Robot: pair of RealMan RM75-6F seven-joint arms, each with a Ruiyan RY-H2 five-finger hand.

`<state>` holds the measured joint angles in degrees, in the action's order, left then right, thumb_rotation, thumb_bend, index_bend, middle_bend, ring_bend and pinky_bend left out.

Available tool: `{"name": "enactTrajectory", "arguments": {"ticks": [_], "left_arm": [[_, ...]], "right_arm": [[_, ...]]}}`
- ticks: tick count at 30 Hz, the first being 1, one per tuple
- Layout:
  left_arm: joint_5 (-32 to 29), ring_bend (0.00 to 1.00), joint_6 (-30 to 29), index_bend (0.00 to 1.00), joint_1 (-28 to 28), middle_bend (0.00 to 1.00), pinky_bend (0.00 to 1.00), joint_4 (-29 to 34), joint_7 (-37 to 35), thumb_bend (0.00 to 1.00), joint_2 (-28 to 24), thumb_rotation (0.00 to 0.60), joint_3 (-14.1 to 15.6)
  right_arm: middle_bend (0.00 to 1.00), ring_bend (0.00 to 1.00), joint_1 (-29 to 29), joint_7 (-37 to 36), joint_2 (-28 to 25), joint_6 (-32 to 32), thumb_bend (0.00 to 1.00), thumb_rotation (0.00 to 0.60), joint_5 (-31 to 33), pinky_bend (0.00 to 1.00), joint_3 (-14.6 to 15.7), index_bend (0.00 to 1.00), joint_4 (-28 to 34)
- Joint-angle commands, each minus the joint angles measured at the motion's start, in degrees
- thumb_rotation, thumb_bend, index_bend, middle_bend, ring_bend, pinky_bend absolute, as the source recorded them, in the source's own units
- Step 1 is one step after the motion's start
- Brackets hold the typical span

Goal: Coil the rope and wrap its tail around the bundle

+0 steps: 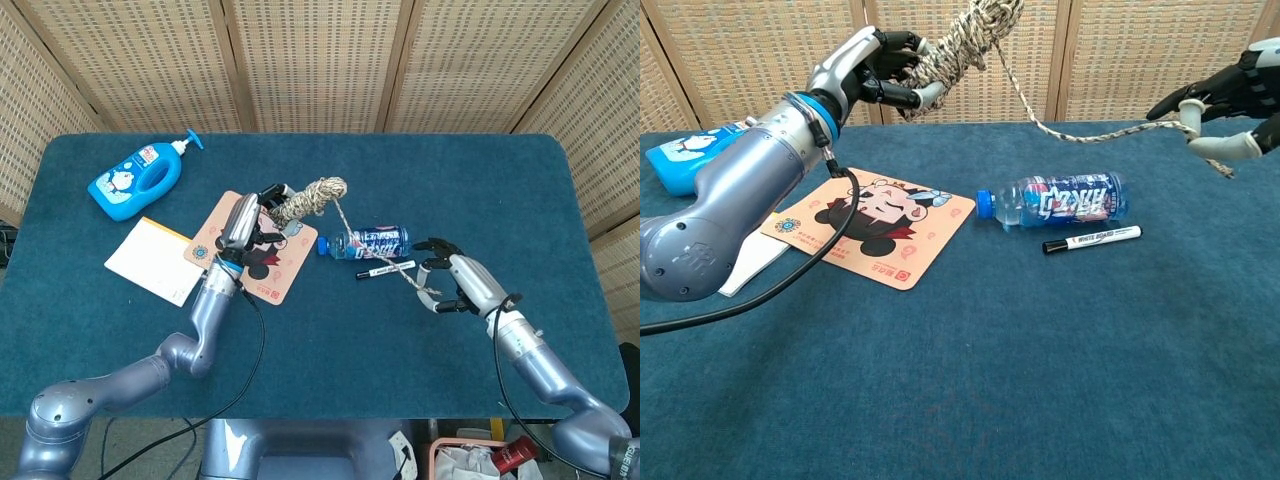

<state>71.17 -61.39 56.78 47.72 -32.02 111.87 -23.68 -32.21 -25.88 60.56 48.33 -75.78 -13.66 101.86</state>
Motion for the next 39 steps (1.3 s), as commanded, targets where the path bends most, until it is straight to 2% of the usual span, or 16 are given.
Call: {"name": "enactTrajectory", "arguments": {"ticks": [1, 10, 19, 22, 27, 30, 34, 39], "left_arm": [[-0.4, 0.45, 0.2, 0.63, 0.9, 0.52, 0.53, -1.2, 1.5, 0.81, 1.1, 0.6, -0.6], [-0.9, 0.45, 0.5, 0.63, 1.6, 0.52, 0.53, -1.7, 5.8, 0.81, 2.4, 0.6, -0.5], [-0.1, 0.45, 0.6, 0.63, 1.3, 0.52, 0.53, -2.6, 7.5, 0.81, 2.7, 0.6, 0.6], [0.7, 0.45, 0.5, 0.63, 1.2, 0.52, 0.53, -2.9, 7.8, 0.81, 2.9, 0.6, 1.4], [2.4, 0.45, 0.8, 0.63, 1.0, 0.52, 0.53, -3.5, 9.4, 0.81, 3.0, 0.6, 3.5], [5.2, 0.45, 1.3, 0.63, 1.2, 0.52, 0.53, -4.1, 13.3, 0.81, 2.5, 0.6, 6.7], [5.7, 0.45, 1.5, 0.63, 1.0, 0.52, 0.53, -3.4, 14.8, 0.82, 2.7, 0.6, 7.4], [6.0, 0.45, 1.9, 0.63, 1.0, 0.52, 0.53, -3.0, 15.7, 0.82, 2.9, 0.6, 7.7]], "right_arm": [[0.14, 0.0, 0.7, -2.5, -0.9, 2.6, 0.52, 0.6, -5.6, 0.0, 1.0, 0.72, 0.0], [0.14, 0.0, -0.4, -5.8, -1.9, 10.1, 0.52, 0.6, -17.7, 0.0, 1.8, 0.72, -1.2], [0.14, 0.0, -3.5, -4.0, -3.1, 12.0, 0.52, 0.6, -20.2, 0.0, 0.3, 0.72, 1.5], [0.14, 0.0, -5.0, -2.4, -2.8, 11.2, 0.52, 0.6, -18.6, 0.0, -0.7, 0.72, 3.2], [0.14, 0.0, -7.9, -1.7, -1.2, 9.4, 0.52, 0.6, -12.6, 0.0, -3.7, 0.72, 6.1], [0.14, 0.0, -11.2, -1.7, 0.0, 7.3, 0.52, 0.6, -6.4, 0.0, -7.5, 0.72, 7.5], [0.14, 0.0, -14.1, -0.1, 0.4, 5.0, 0.52, 0.6, 1.8, 0.0, -11.0, 0.72, 9.6], [0.14, 0.0, -16.4, 2.4, 0.4, 4.1, 0.52, 0.6, 7.9, 0.0, -13.3, 0.72, 11.2]]}}
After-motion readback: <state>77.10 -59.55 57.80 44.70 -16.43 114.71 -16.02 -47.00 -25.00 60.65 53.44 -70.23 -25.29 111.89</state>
